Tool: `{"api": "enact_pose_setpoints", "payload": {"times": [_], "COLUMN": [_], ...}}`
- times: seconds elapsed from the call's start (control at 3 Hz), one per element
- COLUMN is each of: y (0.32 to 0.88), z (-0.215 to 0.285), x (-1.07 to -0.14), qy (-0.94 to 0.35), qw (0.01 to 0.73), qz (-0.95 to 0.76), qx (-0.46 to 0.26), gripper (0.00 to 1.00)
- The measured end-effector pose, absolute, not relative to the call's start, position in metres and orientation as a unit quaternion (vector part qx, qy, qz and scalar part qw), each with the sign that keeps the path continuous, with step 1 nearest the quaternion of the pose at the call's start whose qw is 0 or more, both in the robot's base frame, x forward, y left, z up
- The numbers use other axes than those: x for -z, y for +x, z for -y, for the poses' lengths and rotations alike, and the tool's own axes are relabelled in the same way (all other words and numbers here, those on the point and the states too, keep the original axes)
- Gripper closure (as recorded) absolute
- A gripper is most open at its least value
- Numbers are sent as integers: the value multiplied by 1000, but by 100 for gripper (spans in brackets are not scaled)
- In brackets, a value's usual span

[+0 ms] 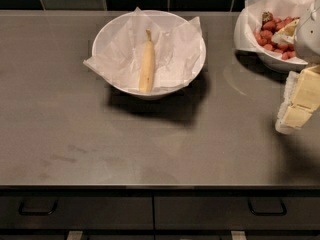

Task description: Pick banana from white bowl

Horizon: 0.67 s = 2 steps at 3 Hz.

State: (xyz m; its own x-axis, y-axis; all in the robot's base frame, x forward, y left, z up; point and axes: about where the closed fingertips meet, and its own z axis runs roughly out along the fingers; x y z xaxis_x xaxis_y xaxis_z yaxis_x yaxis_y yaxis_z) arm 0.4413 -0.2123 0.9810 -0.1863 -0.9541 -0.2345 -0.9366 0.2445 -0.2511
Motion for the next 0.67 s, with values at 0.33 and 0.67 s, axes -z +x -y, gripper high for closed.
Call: {"api": "enact_pose_setpoints", "payload": {"times": [0.33,0.67], "y": [455,472], "z": [184,146], "x": [-994,-1007], "qy": [-669,-746], "qw": [199,213], "qz": [-716,-631], "qx": [11,6], "gripper": [0,0]}}
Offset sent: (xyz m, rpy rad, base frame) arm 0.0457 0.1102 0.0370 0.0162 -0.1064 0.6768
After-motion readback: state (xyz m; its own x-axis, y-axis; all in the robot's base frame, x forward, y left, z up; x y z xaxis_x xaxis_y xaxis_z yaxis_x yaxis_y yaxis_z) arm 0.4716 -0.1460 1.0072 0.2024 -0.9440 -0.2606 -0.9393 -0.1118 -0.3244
